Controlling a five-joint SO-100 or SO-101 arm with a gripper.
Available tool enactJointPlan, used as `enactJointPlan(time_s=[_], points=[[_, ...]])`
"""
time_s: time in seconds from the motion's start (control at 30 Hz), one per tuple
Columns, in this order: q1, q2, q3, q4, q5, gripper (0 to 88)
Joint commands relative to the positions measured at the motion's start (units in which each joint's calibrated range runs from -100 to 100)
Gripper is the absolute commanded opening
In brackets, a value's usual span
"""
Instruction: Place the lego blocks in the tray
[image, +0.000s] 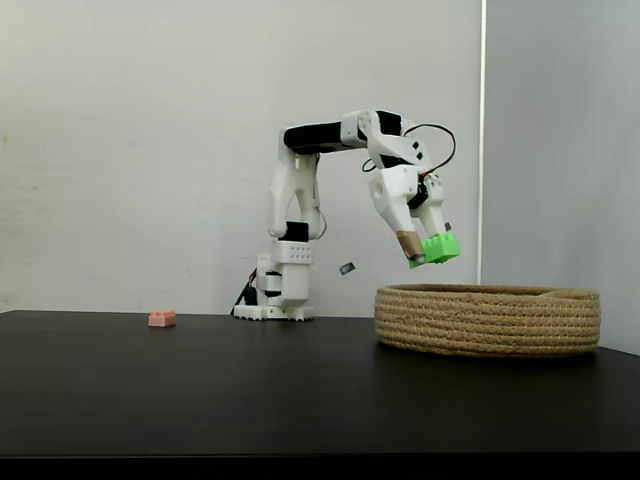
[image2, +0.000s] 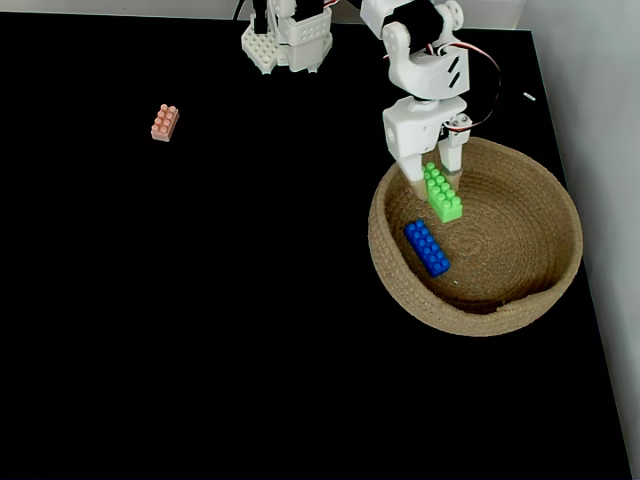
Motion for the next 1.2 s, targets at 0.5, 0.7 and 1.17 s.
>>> enactJointPlan(time_s=[0.5,0.7,1.17], points=[[5.06,-6.21,1.04,1.03,2.64,28.2],[21.06,-22.12,20.37,-8.46,8.11,28.2],[60.22,-36.82,36.88,-6.46,16.07,26.0]])
